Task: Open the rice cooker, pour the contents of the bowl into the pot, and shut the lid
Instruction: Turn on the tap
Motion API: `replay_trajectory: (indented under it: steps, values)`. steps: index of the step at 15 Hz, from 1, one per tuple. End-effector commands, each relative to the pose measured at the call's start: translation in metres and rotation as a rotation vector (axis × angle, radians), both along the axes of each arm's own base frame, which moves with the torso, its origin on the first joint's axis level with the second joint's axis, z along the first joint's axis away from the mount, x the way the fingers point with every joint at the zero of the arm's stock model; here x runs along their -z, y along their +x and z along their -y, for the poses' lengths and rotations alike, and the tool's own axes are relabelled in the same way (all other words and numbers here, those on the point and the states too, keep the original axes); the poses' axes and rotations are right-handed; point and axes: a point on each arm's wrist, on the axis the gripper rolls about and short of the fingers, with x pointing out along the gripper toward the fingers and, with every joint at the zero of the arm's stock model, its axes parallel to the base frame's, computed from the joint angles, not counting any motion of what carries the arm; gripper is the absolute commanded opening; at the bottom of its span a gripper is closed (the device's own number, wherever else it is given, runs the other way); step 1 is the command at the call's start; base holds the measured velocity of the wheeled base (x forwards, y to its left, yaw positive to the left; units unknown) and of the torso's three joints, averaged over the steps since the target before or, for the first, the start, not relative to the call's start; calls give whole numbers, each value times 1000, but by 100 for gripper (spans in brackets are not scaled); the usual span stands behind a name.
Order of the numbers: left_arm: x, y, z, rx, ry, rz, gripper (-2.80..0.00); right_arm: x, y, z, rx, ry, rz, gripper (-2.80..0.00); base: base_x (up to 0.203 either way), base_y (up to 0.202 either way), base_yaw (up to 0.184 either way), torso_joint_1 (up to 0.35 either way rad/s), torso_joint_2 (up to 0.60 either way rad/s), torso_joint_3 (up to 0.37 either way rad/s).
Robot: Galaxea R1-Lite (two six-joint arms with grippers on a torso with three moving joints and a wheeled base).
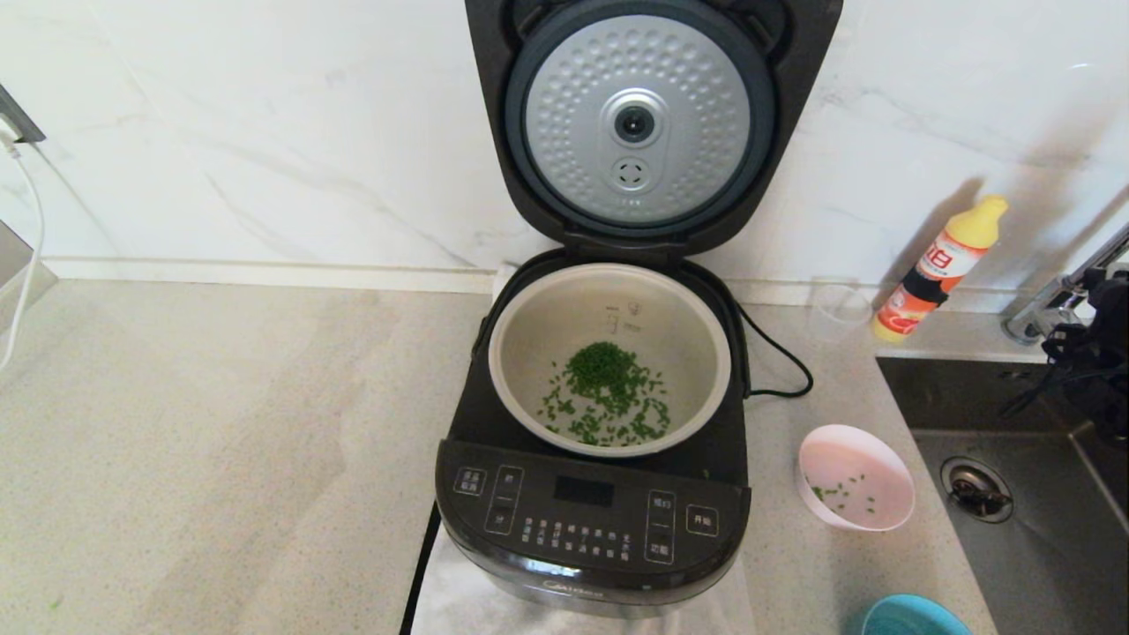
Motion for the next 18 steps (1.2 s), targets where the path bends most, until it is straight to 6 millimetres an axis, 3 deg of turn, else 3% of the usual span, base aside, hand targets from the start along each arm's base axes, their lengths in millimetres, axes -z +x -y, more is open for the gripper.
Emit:
replay_trajectory:
  steps: [1,8,13,18]
  values:
    - [3,1,0,-1,0,-9,-280,4,1,1,3,0,-5,-280,0,0,0,0,0,0]
    - [3,1,0,-1,0,-9,-280,-33,0,-8,-13,-48,79,-280,0,0,0,0,0,0]
    - [3,1,0,-1,0,-9,-280,-20,24,2,-6,-64,80,-280,0,0,0,0,0,0]
    - [3,1,0,-1,0,-9,-280,-21,36,8,7,-99,78,-280,0,0,0,0,0,0]
